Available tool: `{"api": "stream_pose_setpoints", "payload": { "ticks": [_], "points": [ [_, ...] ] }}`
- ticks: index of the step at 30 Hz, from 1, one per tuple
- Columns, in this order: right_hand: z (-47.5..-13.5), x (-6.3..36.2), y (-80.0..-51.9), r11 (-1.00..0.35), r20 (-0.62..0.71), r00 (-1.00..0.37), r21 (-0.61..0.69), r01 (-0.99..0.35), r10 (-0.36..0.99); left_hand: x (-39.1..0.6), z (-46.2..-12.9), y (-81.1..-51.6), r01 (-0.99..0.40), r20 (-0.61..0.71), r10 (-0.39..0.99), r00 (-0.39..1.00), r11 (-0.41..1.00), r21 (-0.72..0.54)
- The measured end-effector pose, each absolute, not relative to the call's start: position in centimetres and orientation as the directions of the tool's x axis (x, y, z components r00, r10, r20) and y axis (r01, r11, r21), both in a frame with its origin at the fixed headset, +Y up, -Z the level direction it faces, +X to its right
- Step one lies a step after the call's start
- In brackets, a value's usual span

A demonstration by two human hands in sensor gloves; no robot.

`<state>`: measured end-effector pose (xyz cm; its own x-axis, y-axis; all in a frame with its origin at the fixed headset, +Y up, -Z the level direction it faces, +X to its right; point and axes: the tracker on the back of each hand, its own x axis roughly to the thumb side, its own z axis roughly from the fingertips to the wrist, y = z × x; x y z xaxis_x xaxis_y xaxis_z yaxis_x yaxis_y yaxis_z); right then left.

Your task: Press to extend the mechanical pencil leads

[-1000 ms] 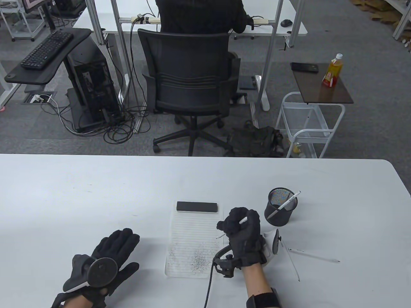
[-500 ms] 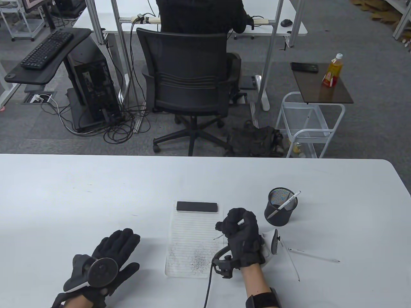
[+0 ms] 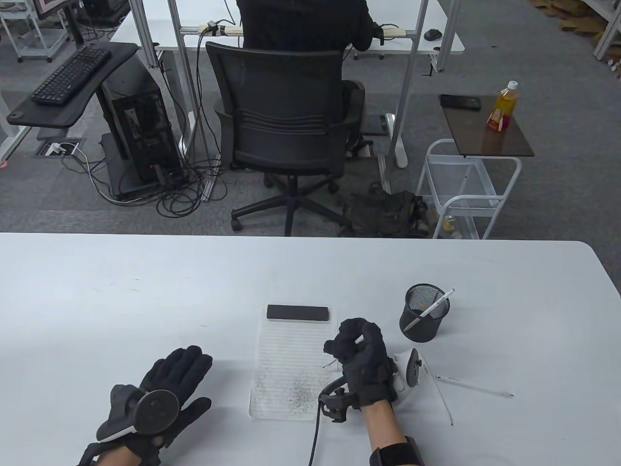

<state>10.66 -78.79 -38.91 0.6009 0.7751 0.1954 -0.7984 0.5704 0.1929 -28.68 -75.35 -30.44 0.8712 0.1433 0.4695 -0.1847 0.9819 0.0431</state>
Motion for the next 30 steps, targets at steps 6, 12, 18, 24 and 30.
{"api": "stream_pose_setpoints", "payload": {
  "ticks": [6, 12, 18, 24, 30],
  "points": [
    [-38.9, 10.2, -79.2, 0.551, 0.180, 0.582, 0.193, -0.811, 0.793, -28.7, -30.4, -75.4, -0.185, 0.470, 0.144, 0.871, 0.982, 0.043],
    [-38.8, 9.6, -79.9, 0.533, 0.161, 0.566, 0.207, -0.820, 0.808, -28.7, -30.4, -75.3, -0.186, 0.471, 0.144, 0.870, 0.982, 0.044],
    [-38.8, 9.1, -80.1, 0.515, 0.147, 0.550, 0.218, -0.829, 0.822, -28.6, -30.5, -75.3, -0.186, 0.471, 0.144, 0.870, 0.982, 0.044],
    [-38.8, 9.0, -80.2, 0.492, 0.155, 0.528, 0.220, -0.843, 0.835, -28.6, -30.5, -75.3, -0.186, 0.472, 0.144, 0.870, 0.982, 0.043],
    [-38.9, 8.9, -80.4, 0.485, 0.153, 0.520, 0.218, -0.847, 0.840, -28.6, -30.5, -75.3, -0.185, 0.473, 0.143, 0.869, 0.982, 0.044]
  ]
}}
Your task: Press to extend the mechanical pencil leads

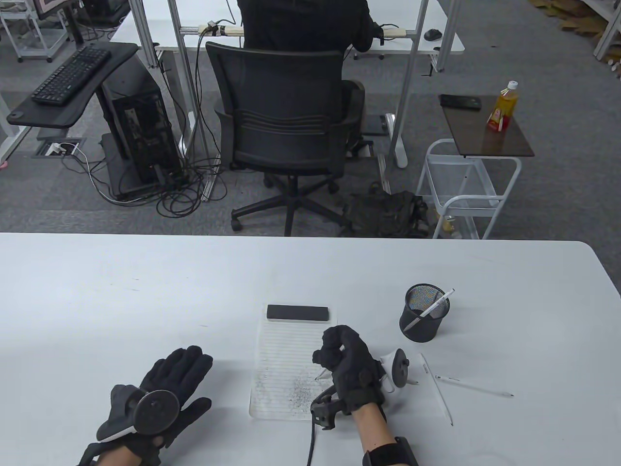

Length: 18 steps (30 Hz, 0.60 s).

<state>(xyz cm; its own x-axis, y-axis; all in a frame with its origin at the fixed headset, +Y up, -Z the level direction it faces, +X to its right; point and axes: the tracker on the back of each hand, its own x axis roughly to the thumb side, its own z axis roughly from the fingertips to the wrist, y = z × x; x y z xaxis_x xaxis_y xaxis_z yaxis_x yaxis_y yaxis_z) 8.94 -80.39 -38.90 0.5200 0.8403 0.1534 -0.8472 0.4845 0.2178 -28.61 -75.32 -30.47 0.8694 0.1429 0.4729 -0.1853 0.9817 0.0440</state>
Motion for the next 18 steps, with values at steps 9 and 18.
{"api": "stream_pose_setpoints", "payload": {
  "ticks": [9, 18],
  "points": [
    [-38.97, 8.72, -80.54, 0.465, 0.153, 0.502, 0.224, -0.857, 0.851, -28.61, -30.47, -75.32, -0.184, 0.472, 0.142, 0.870, 0.982, 0.042],
    [-38.93, 8.55, -80.63, 0.463, 0.146, 0.500, 0.226, -0.857, 0.854, -28.57, -30.49, -75.35, -0.182, 0.474, 0.142, 0.869, 0.982, 0.040]
  ]
}}
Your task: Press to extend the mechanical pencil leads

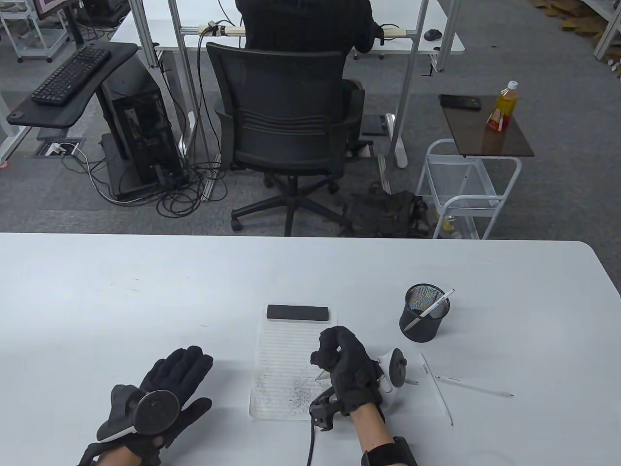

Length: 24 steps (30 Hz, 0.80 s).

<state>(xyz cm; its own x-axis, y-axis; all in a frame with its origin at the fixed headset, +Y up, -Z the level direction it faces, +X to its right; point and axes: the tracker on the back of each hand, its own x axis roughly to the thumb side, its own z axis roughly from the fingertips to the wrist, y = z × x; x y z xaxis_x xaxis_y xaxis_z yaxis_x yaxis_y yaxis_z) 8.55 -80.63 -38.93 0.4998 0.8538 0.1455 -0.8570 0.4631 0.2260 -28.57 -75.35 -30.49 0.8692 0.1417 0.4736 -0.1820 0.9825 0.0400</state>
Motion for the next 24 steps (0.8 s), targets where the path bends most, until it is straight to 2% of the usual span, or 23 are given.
{"api": "stream_pose_setpoints", "payload": {
  "ticks": [5, 9, 11, 12, 14, 15, 18, 22, 24],
  "points": [
    [-38.9, 8.8, -79.9, 0.528, 0.171, 0.566, 0.225, -0.819, 0.806, -28.6, -30.4, -75.3, -0.183, 0.474, 0.140, 0.869, 0.982, 0.044],
    [-38.7, 9.3, -76.9, 0.457, 0.172, 0.530, 0.334, -0.824, 0.830, -28.6, -30.5, -75.3, -0.182, 0.471, 0.140, 0.871, 0.982, 0.044],
    [-38.4, 9.9, -74.9, 0.341, 0.159, 0.415, 0.352, -0.872, 0.896, -28.6, -30.5, -75.3, -0.181, 0.472, 0.138, 0.871, 0.982, 0.046],
    [-38.1, 10.4, -73.9, 0.208, 0.161, 0.267, 0.310, -0.928, 0.950, -28.6, -30.5, -75.3, -0.180, 0.472, 0.138, 0.871, 0.983, 0.045],
    [-38.0, 11.0, -72.8, -0.057, 0.204, 0.002, 0.282, -0.958, 0.979, -28.6, -30.5, -75.3, -0.177, 0.471, 0.136, 0.871, 0.983, 0.044],
    [-37.6, 11.3, -72.0, -0.261, 0.225, -0.194, 0.322, -0.910, 0.955, -28.6, -30.4, -75.2, -0.177, 0.472, 0.135, 0.871, 0.983, 0.046],
    [-36.8, 11.5, -71.3, -0.584, 0.249, -0.528, 0.378, -0.719, 0.812, -28.6, -30.5, -75.2, -0.177, 0.475, 0.134, 0.870, 0.983, 0.047],
    [-35.7, 11.6, -72.2, -0.741, 0.255, -0.726, 0.456, -0.492, 0.639, -28.6, -30.5, -75.2, -0.177, 0.477, 0.134, 0.869, 0.983, 0.047],
    [-35.4, 11.6, -72.9, -0.805, 0.264, -0.805, 0.455, -0.382, 0.531, -28.6, -30.5, -75.2, -0.175, 0.479, 0.131, 0.868, 0.983, 0.049]
  ]
}}
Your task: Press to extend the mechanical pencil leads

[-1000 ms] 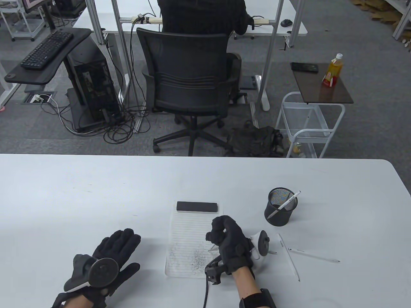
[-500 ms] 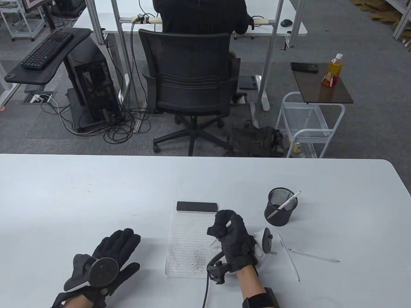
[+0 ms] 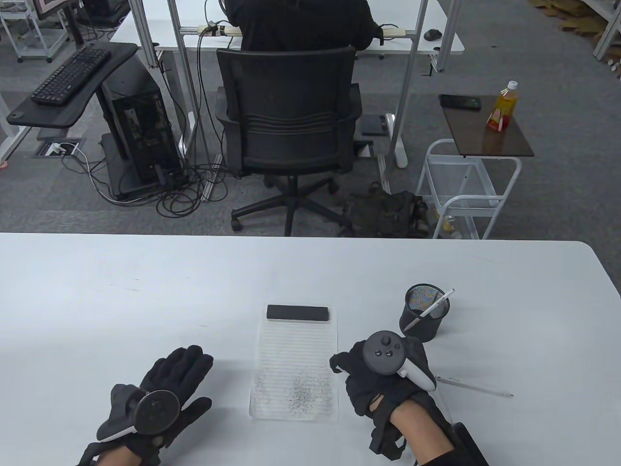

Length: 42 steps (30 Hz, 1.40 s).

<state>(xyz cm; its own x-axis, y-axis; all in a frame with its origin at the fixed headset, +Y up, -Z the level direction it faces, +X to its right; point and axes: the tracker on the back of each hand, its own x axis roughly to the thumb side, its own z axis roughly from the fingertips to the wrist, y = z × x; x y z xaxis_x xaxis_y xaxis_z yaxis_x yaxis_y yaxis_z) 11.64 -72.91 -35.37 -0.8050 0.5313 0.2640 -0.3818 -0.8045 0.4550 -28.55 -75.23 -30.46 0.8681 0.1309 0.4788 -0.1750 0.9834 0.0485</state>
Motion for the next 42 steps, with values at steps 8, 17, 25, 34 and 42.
{"api": "stream_pose_setpoints", "payload": {
  "ticks": [8, 17, 25, 34, 42],
  "points": [
    [-35.3, 11.1, -75.1, -0.910, 0.237, -0.943, 0.393, -0.129, 0.236, -28.5, -30.4, -75.3, -0.170, 0.479, 0.126, 0.869, 0.984, 0.050],
    [-35.8, 9.2, -76.2, -0.974, 0.196, -0.981, 0.222, 0.053, -0.009, -28.5, -30.4, -75.3, -0.173, 0.479, 0.129, 0.868, 0.984, 0.049],
    [-35.9, 8.8, -76.7, -0.980, 0.195, -0.979, 0.174, 0.094, -0.059, -28.4, -30.4, -75.3, -0.173, 0.482, 0.128, 0.867, 0.984, 0.049],
    [-35.8, 8.6, -76.8, -0.986, 0.209, -0.975, 0.133, 0.102, -0.073, -28.4, -30.5, -75.3, -0.172, 0.480, 0.131, 0.867, 0.984, 0.043],
    [-35.0, 8.8, -75.3, -0.991, 0.195, -0.979, 0.111, 0.075, -0.053, -28.5, -30.4, -75.2, -0.170, 0.480, 0.126, 0.868, 0.984, 0.048]
  ]
}}
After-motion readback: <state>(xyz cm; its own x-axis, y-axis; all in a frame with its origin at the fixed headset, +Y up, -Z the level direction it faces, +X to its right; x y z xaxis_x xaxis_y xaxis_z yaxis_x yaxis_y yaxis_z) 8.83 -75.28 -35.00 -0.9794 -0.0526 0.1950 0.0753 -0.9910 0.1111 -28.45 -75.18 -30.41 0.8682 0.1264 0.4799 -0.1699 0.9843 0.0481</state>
